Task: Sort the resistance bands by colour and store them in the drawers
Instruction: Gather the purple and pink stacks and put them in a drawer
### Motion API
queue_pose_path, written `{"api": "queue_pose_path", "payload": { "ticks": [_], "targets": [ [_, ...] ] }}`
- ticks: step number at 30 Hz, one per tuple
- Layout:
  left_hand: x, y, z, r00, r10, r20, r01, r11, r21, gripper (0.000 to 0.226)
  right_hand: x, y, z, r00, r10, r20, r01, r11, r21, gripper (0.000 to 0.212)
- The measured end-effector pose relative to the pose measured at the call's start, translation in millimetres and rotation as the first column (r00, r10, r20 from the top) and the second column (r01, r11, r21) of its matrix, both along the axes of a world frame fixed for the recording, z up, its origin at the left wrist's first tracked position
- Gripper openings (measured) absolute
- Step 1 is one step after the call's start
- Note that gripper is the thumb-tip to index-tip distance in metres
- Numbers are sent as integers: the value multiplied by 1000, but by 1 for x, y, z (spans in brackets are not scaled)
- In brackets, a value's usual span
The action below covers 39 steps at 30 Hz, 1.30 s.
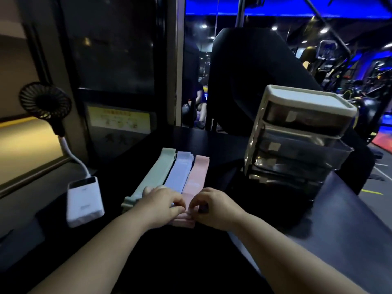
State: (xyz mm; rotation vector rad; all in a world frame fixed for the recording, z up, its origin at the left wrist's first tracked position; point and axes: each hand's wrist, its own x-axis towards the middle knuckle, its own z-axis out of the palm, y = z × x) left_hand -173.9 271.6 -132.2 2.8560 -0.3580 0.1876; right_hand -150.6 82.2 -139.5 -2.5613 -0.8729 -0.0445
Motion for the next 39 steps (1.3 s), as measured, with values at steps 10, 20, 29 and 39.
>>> {"api": "queue_pose_path", "payload": {
  "ticks": [10, 20, 29, 39],
  "targets": [
    [-8, 2, -8, 999, -7, 38, 7, 1000, -2, 15, -14, 3, -8, 998, 62, -20, -63, 995, -72, 47],
    [-11, 7, 1, 996, -39, -79, 42, 998, 39, 24, -16, 15, -12, 933, 135, 333, -23, 947, -320, 31],
    [-18, -3, -4, 985, -130, 115, 126, 991, 41, 24, -15, -8, -17, 902, 24, 431, 8, 997, -72, 34],
    [-18, -71, -9, 915, -166, 368, 270, 930, -249, 19, -41, -80, 0, 941, -326, 91, 287, 911, 296, 47]
  ]
}}
